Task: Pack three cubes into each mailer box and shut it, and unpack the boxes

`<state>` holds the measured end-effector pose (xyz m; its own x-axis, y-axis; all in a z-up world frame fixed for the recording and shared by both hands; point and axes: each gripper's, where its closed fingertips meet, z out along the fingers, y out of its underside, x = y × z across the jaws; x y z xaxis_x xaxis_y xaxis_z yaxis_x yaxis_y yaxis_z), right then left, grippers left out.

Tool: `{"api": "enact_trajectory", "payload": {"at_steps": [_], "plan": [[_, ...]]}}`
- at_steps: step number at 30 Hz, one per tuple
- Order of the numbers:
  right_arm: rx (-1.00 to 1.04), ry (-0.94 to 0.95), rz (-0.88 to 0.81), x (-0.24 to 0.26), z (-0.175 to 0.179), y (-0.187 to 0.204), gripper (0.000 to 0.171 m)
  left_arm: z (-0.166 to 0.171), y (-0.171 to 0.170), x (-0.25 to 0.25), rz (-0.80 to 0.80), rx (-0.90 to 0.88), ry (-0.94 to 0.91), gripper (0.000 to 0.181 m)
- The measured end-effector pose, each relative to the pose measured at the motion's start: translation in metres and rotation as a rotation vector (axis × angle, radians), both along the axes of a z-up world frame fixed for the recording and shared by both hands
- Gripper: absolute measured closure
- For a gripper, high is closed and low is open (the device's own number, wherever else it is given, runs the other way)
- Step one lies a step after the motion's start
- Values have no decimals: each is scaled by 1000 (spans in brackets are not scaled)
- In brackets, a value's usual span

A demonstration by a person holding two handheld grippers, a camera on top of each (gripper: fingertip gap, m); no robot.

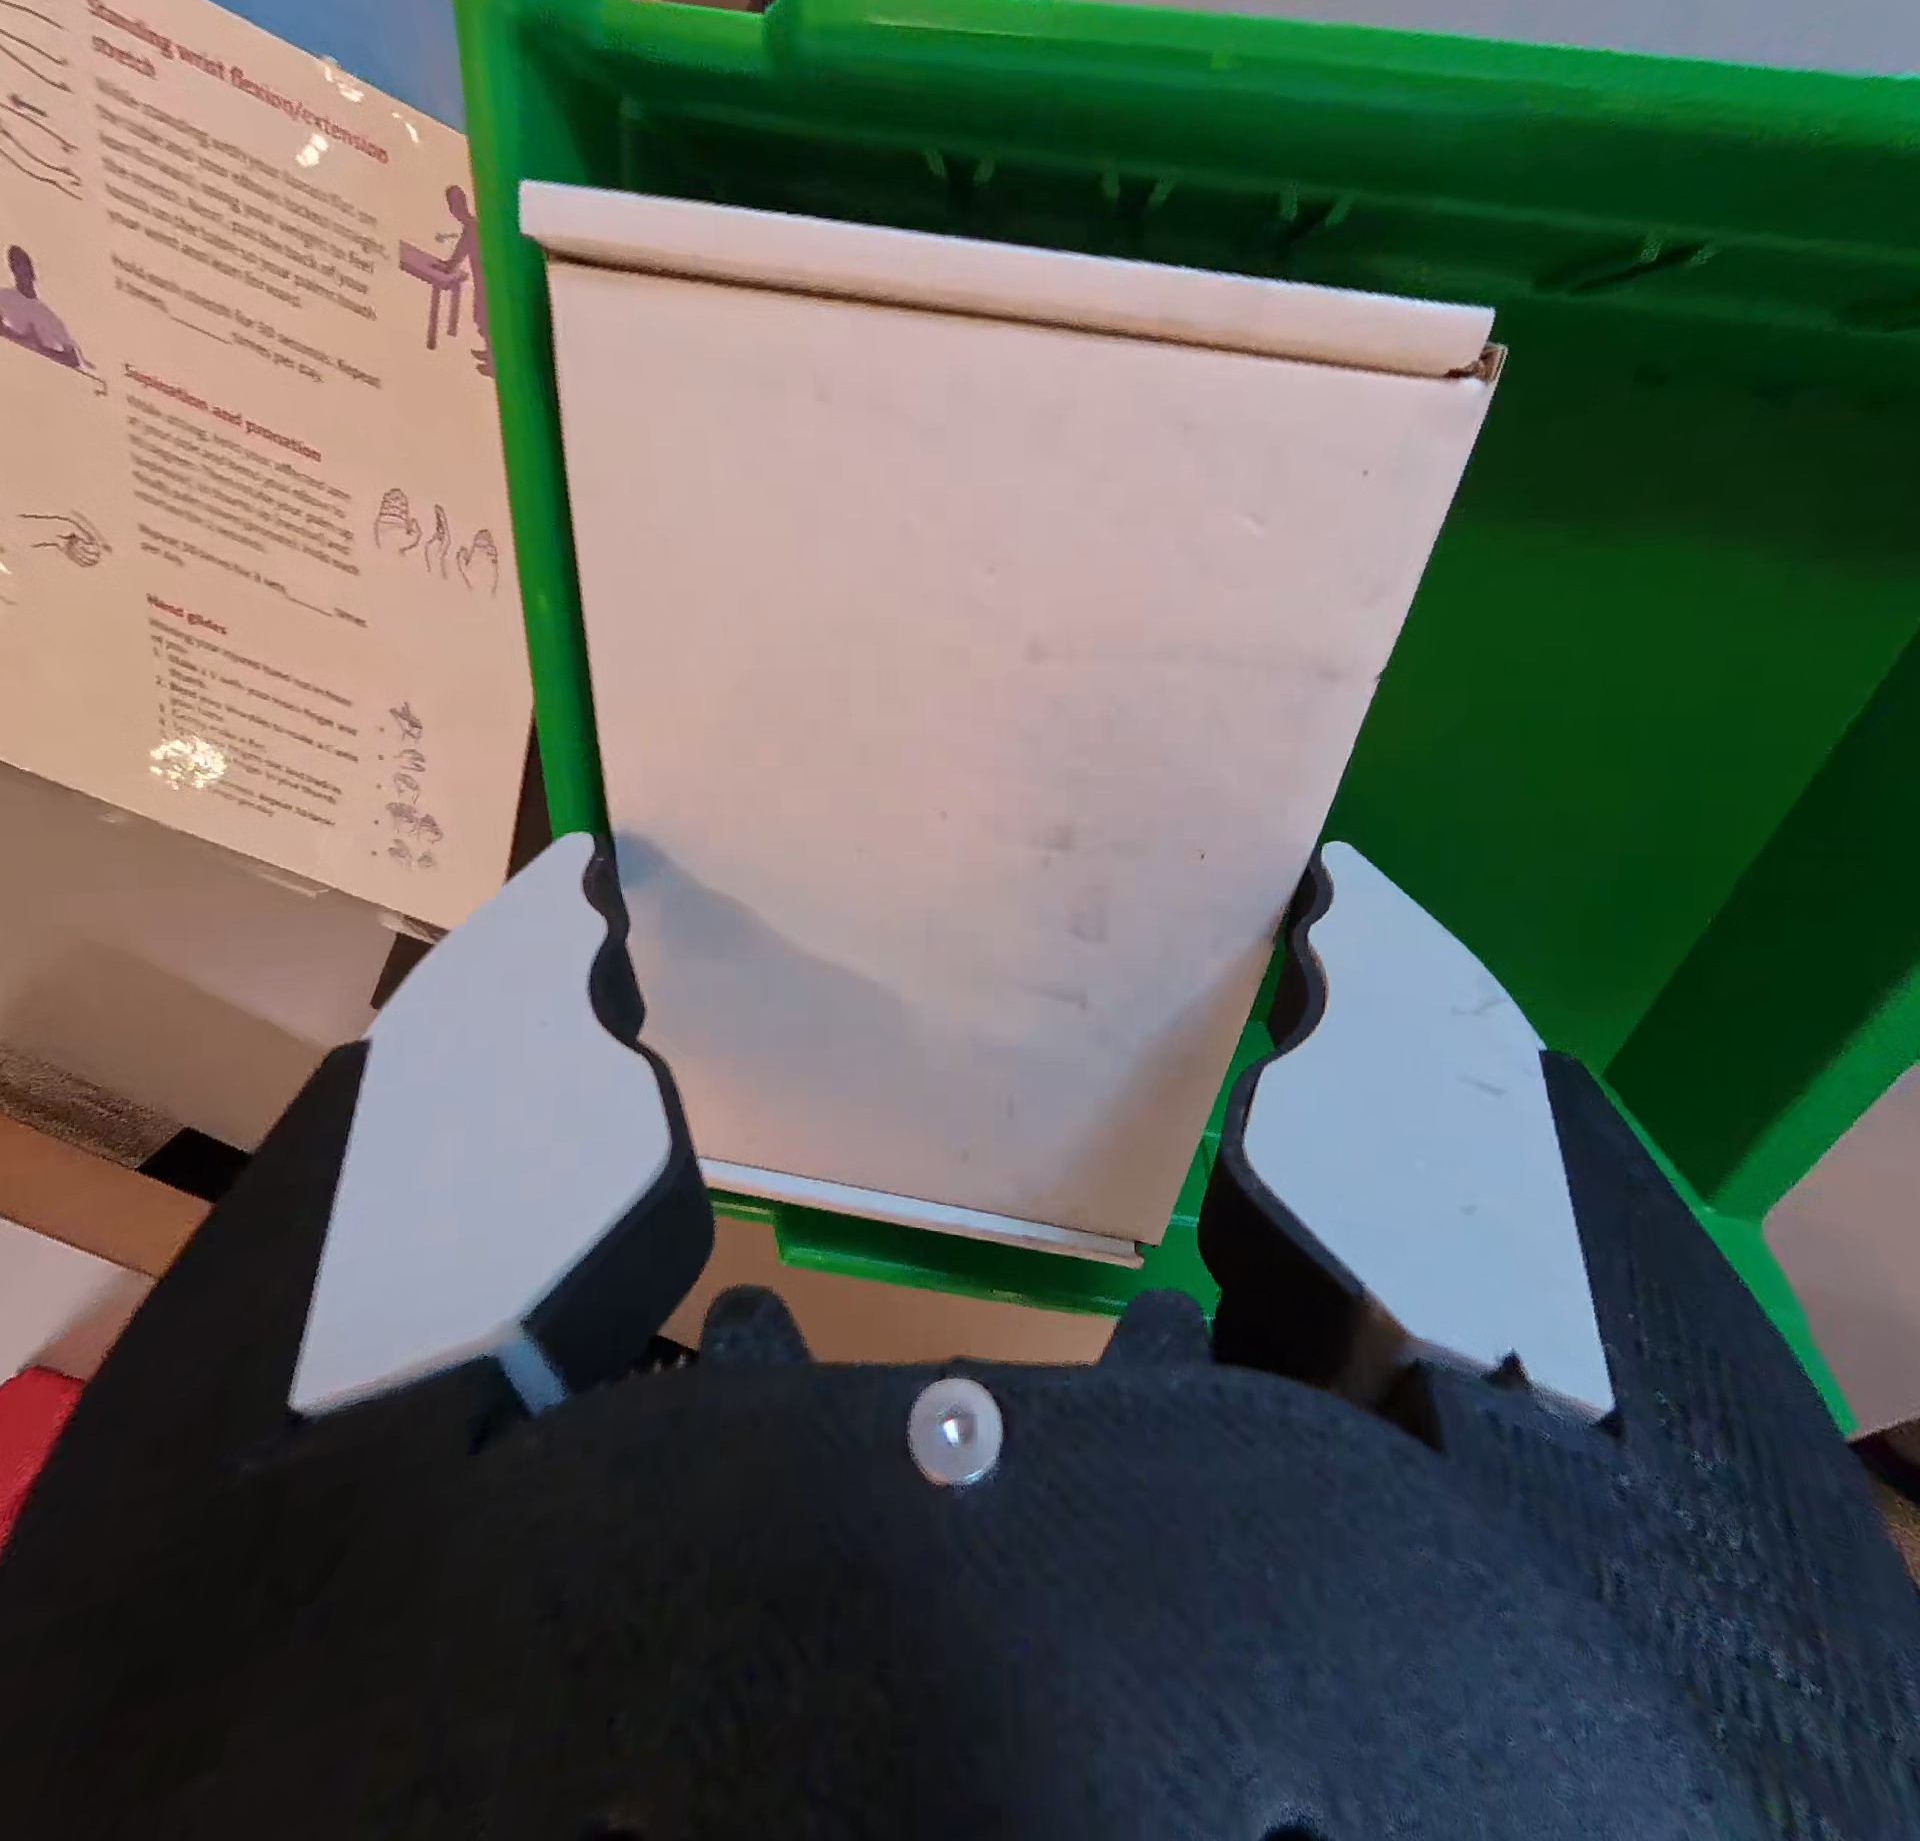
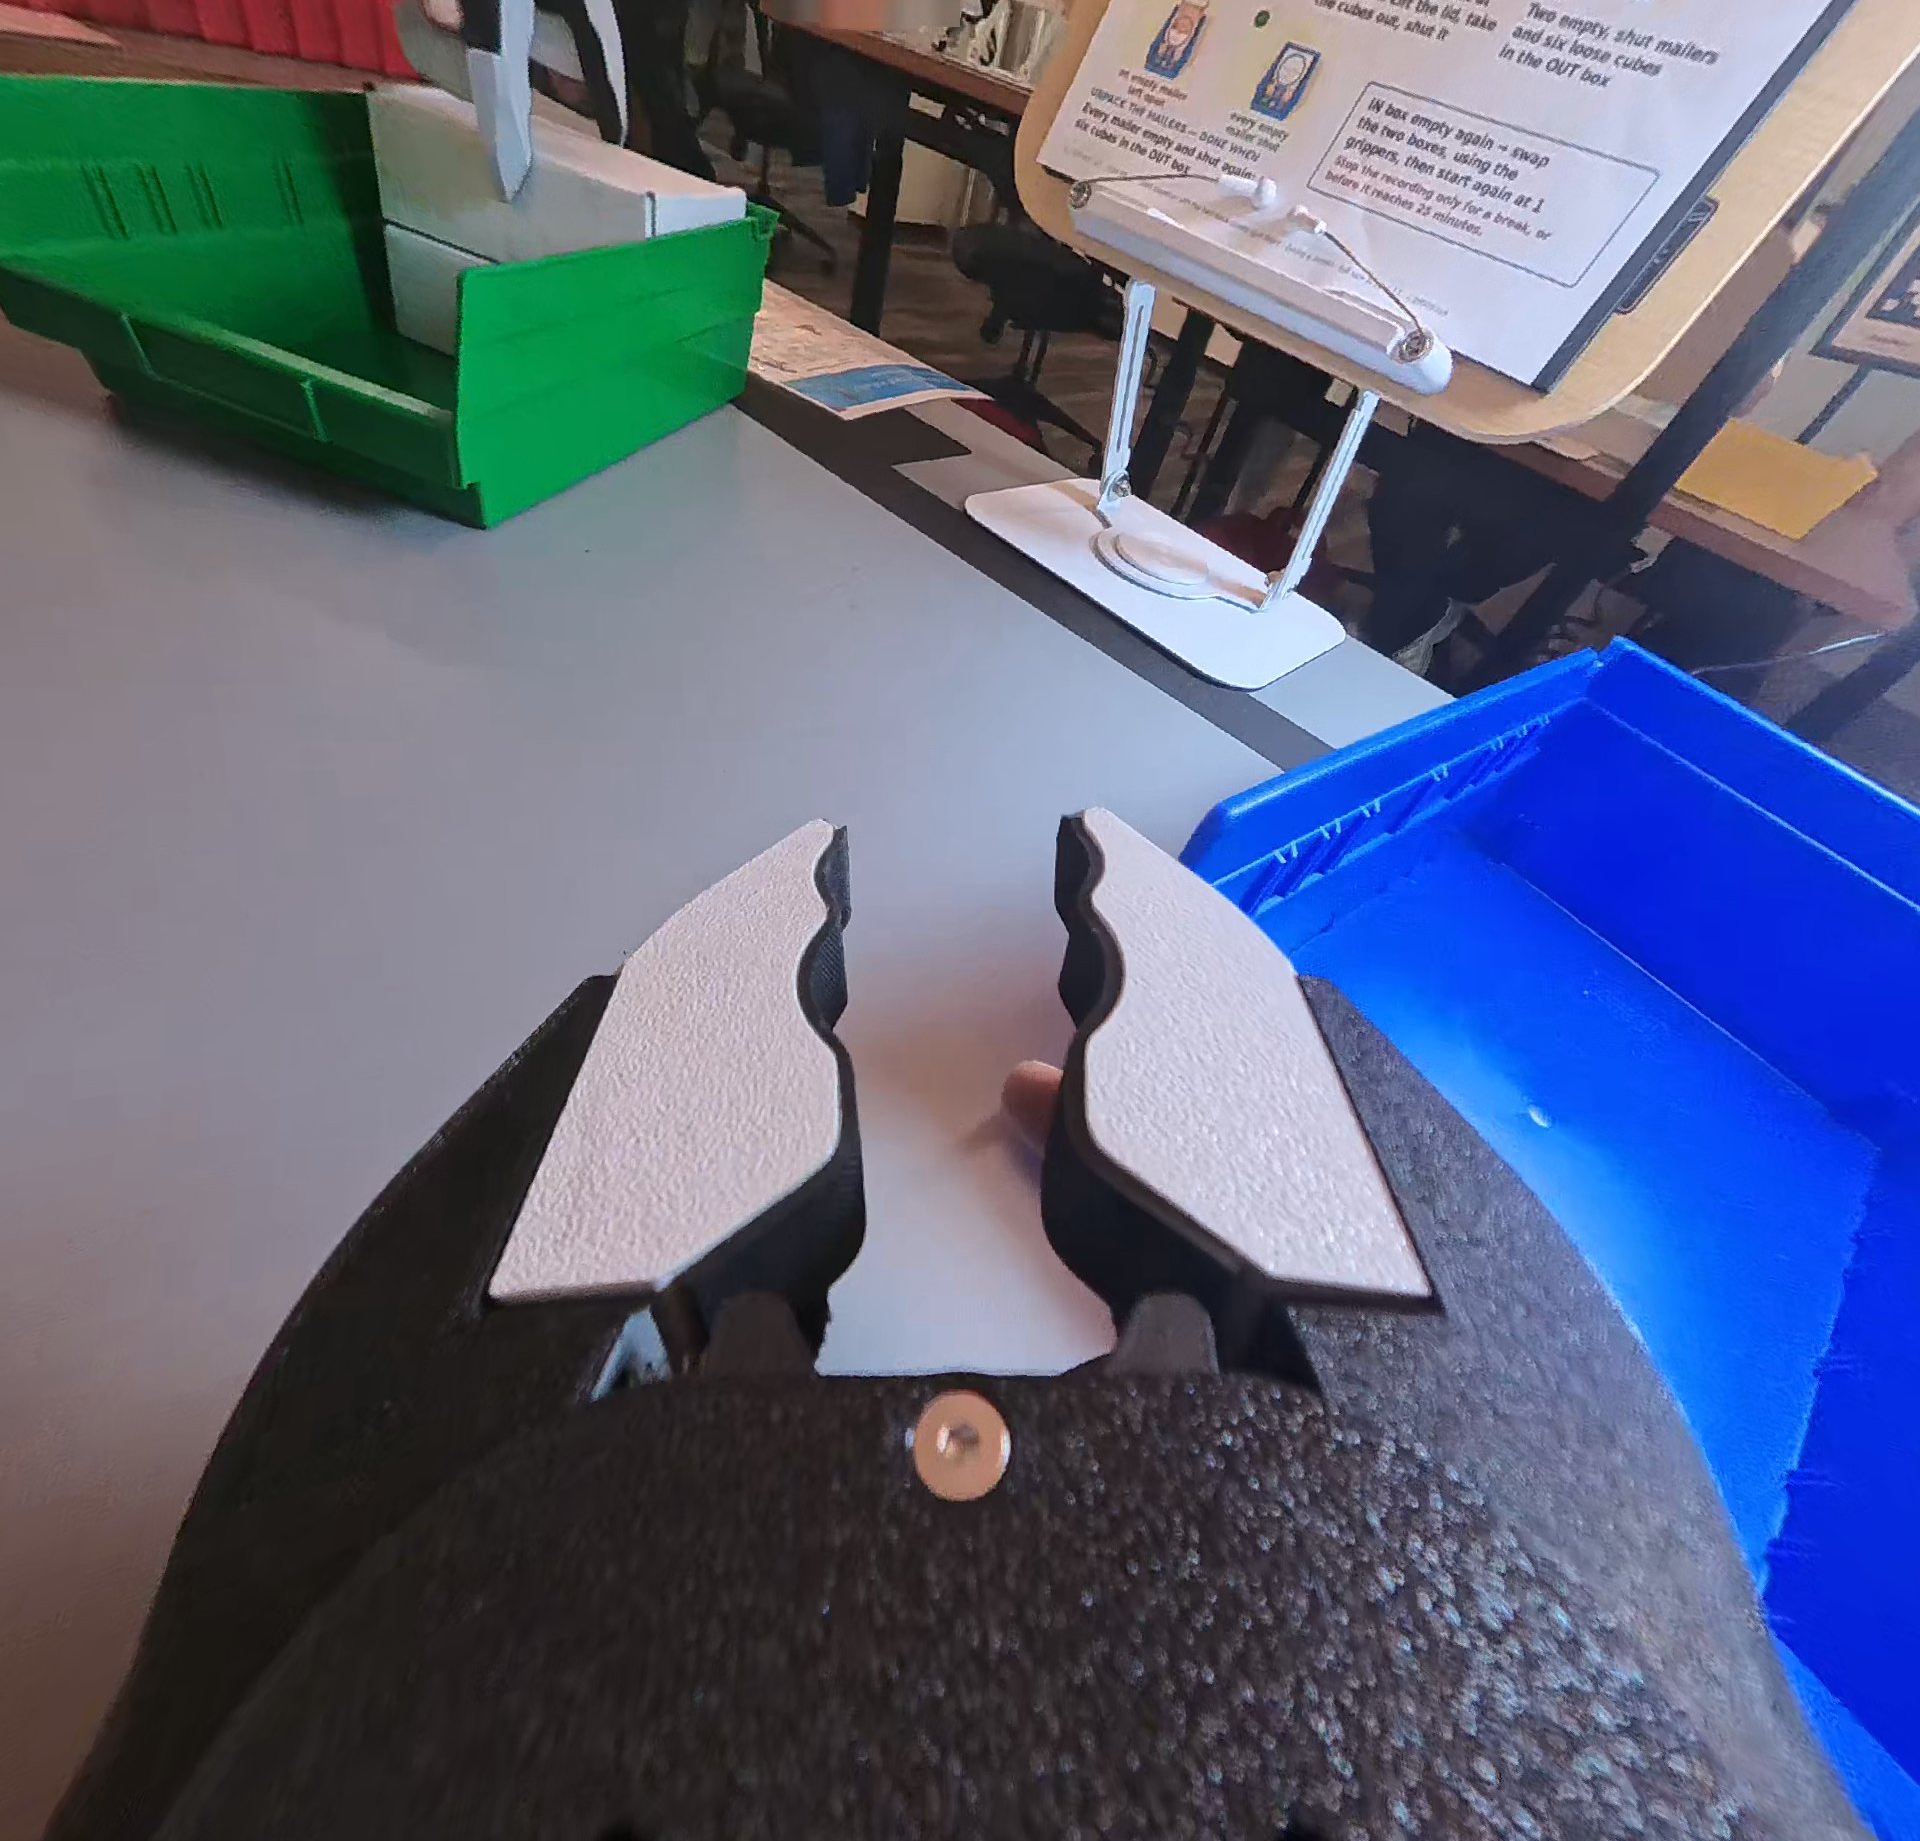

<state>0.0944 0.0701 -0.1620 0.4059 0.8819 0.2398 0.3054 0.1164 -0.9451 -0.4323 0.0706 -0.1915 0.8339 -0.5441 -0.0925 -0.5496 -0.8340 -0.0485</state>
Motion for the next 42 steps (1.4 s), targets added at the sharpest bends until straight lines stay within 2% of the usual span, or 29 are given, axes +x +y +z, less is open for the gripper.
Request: {"api": "enact_trajectory", "payload": {"at_steps": [3, 13, 16, 19, 24, 29, 34, 37, 39, 41, 42], "plan": [[-24, 2, 3, 0, -3, 1, 135, -1, 0, -1, -20, -14, 22, 62], [-17, 6, 2, 2, 1, -3, 137, 2, -7, 9, -62, 101, 17, 63], [-12, 19, 8, 2, 5, -5, 137, 18, -12, 20, -81, 151, -4, 63], [-4, 30, 26, 0, 8, -9, 137, 49, -16, 39, -127, 258, -33, 64], [25, 30, 74, -9, 12, -22, 135, 108, -34, 111, -284, 509, -137, 64], [-213, 140, 195, -42, 22, -53, 120, 127, -55, 203, -475, 739, -146, 64], [-486, 314, 292, -76, 60, -81, 96, 117, -68, 298, -586, 944, -89, 64], [-613, 350, 327, -91, 76, -89, 85, 94, -75, 344, -639, 976, -50, 64], [-657, 282, 326, -100, 66, -91, 85, 77, -76, 366, -678, 994, 22, 64], [-659, 191, 304, -106, 44, -89, 102, 64, -76, 380, -718, 1019, 139, 65], [-665, 182, 281, -106, 34, -85, 104, 59, -74, 380, -725, 1024, 212, 65]]}}
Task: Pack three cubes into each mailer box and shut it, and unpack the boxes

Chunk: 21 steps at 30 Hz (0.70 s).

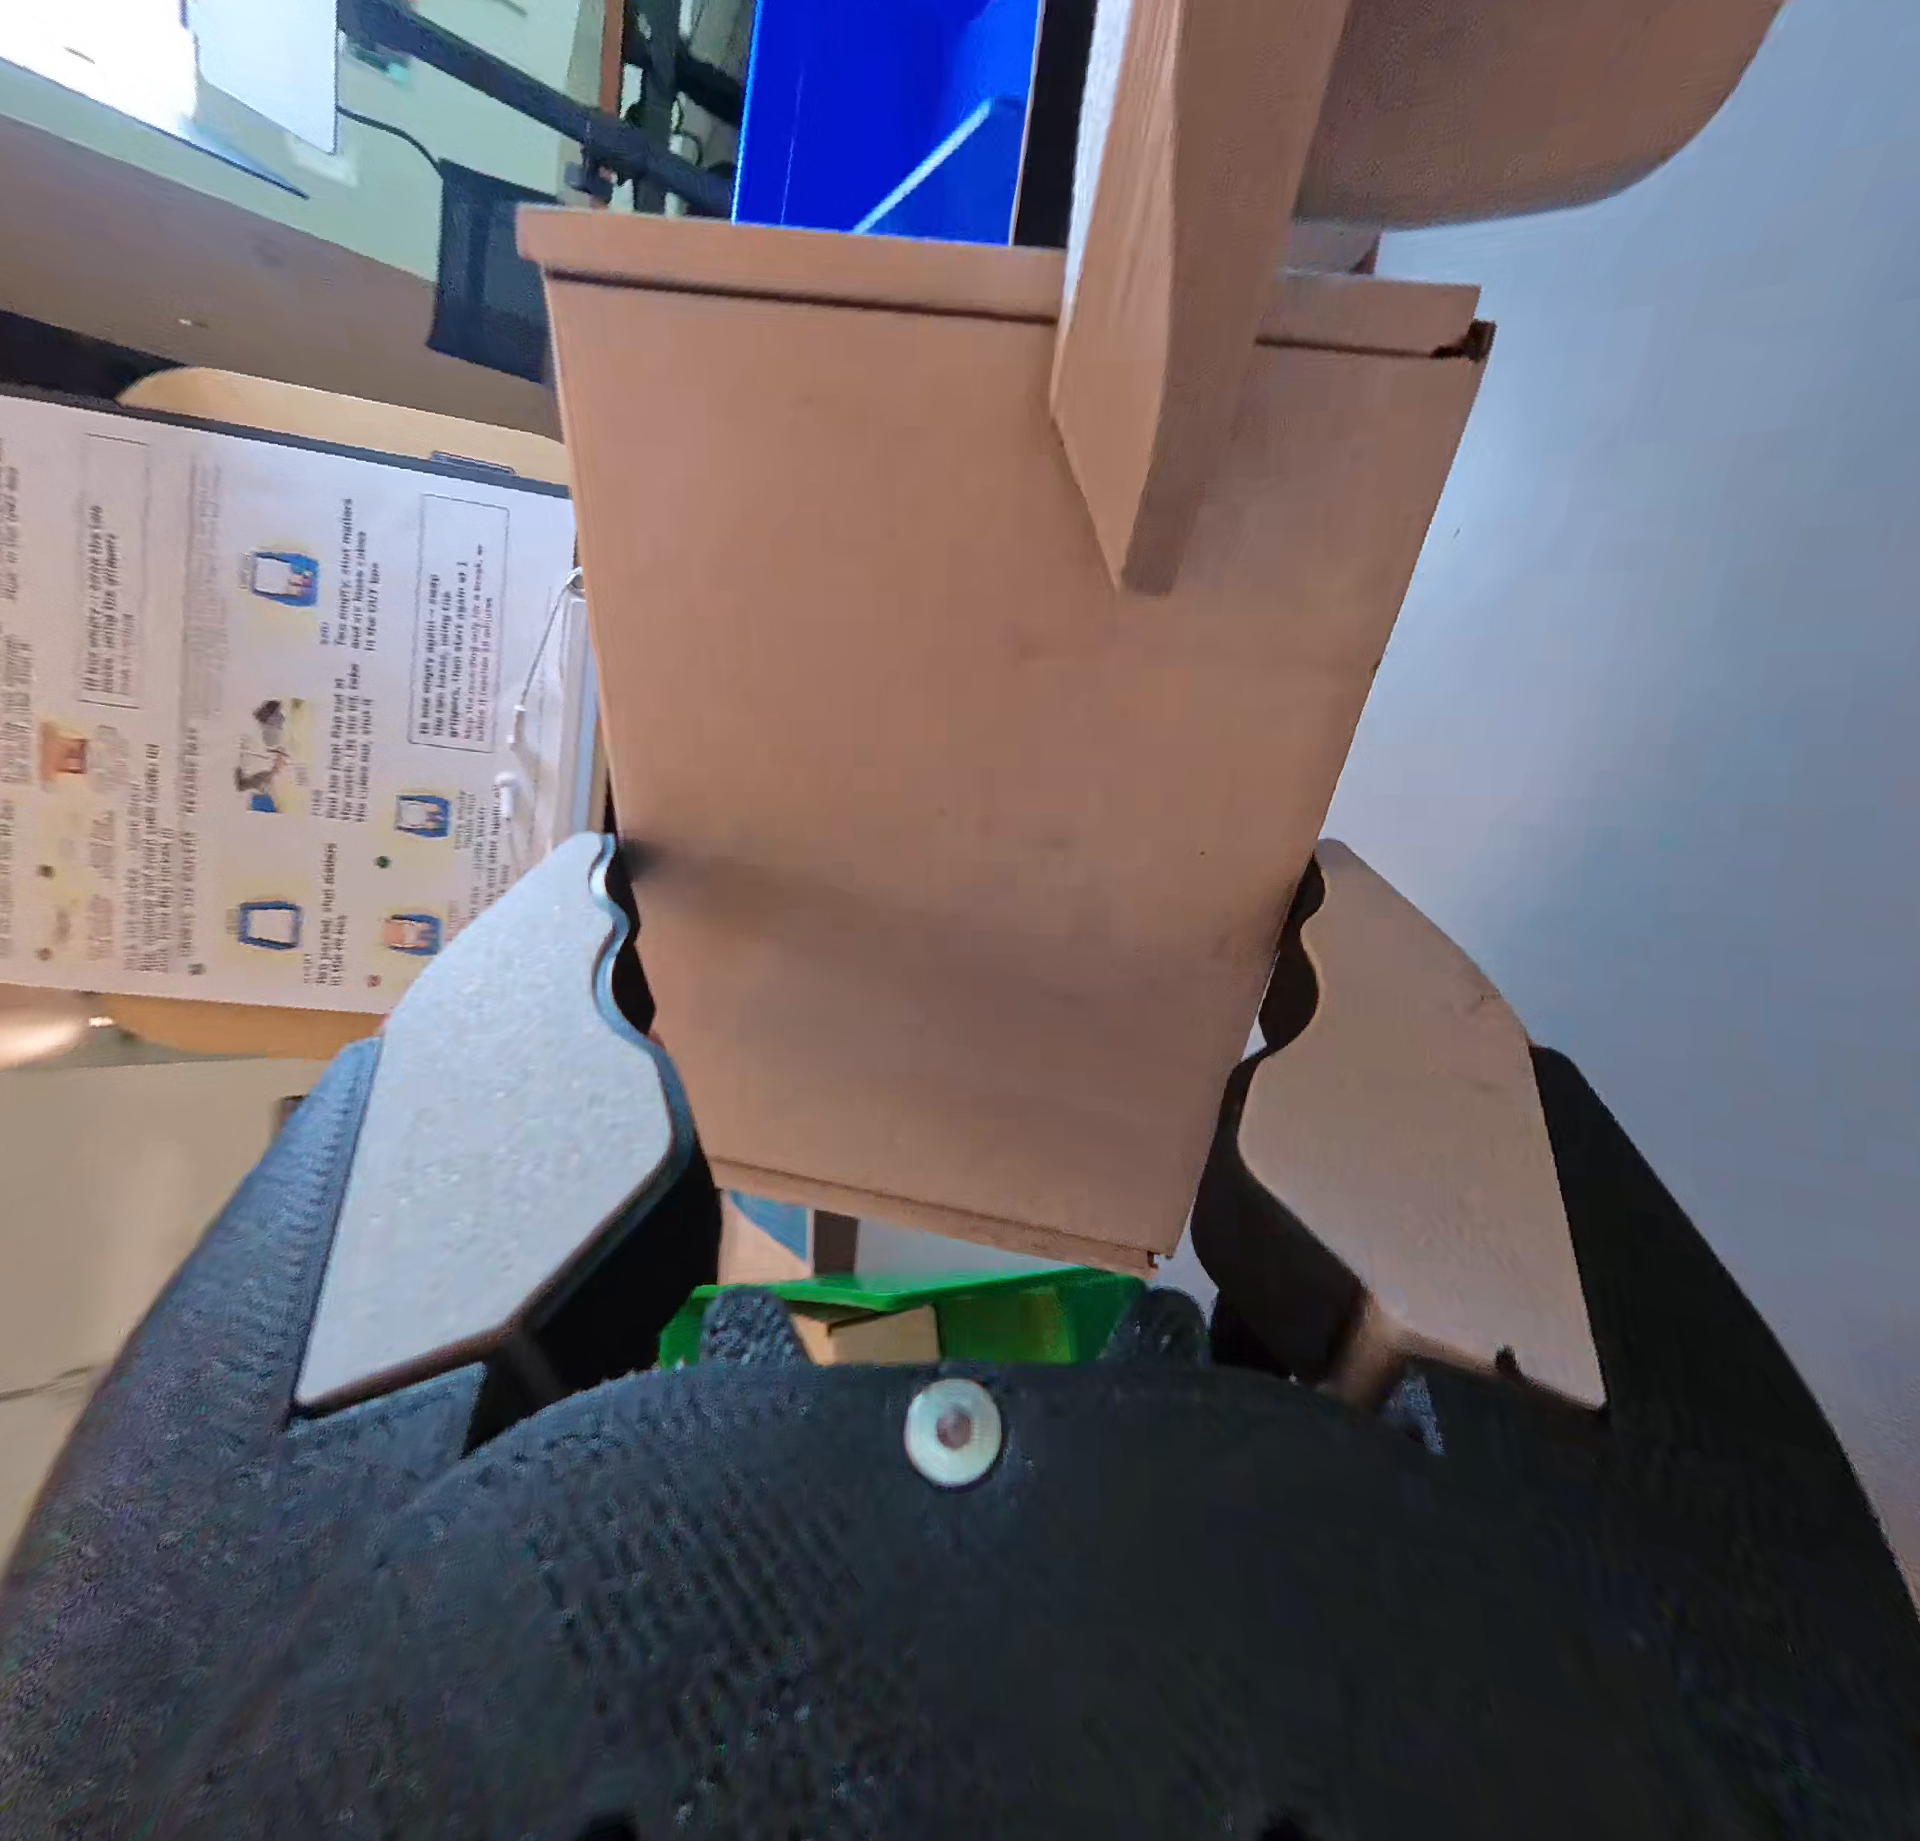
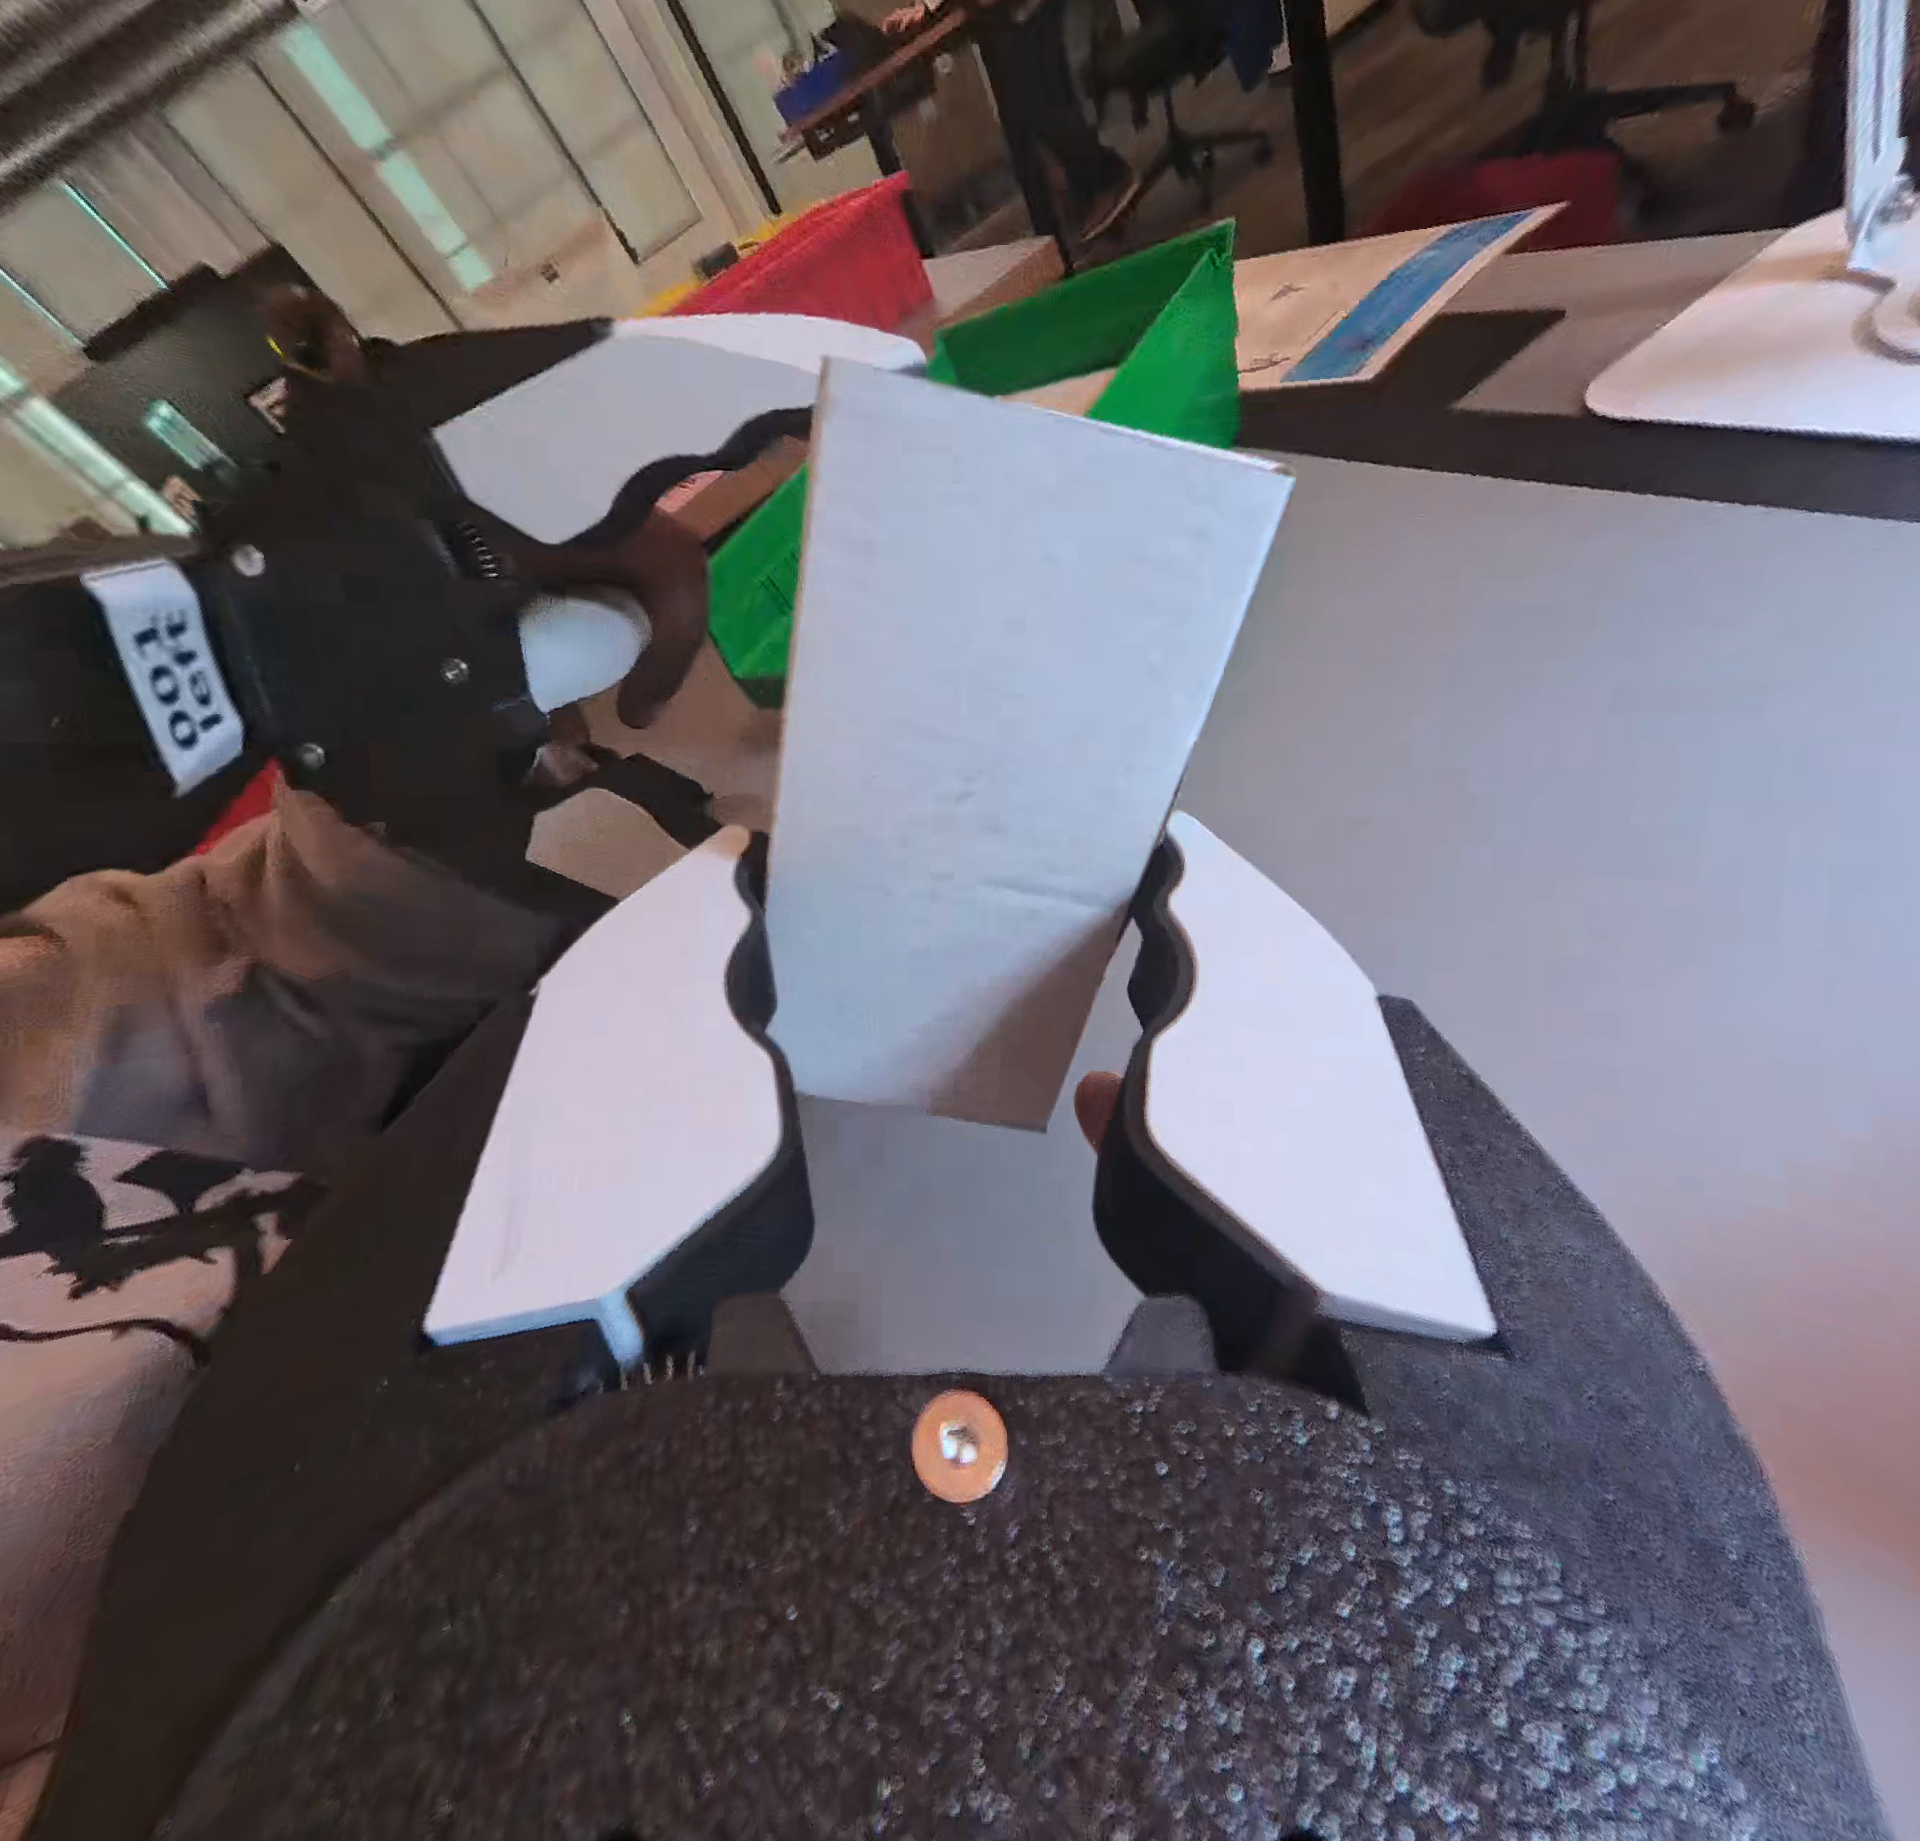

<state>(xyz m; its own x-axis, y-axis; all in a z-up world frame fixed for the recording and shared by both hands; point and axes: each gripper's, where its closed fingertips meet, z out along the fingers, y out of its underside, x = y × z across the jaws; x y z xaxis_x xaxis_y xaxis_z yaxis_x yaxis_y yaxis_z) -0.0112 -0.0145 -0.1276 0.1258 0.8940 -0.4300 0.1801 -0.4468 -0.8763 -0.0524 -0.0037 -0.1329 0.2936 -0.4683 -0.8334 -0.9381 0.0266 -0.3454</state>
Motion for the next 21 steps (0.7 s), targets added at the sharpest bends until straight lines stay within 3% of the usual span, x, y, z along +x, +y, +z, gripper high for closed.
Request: {"api": "enact_trajectory", "payload": {"at_steps": [3, 6, 10, 18, 21], "plan": [[-34, 14, 30, 4, -19, 4, 105, -12, 0, 6, -8, 37, 31, 66], [-197, 71, 65, 13, -25, 11, 105, -11, -6, 11, -52, 60, -25, 65], [-322, 118, 88, 32, -29, 24, 106, 0, -24, 11, -86, -30, -213, 68], [-490, 337, 106, 61, 7, 41, 106, 6, -44, -20, -111, 180, -338, 83], [-568, 393, 158, 64, 15, 34, 106, 1, -47, -16, -128, 156, -446, 86]]}}
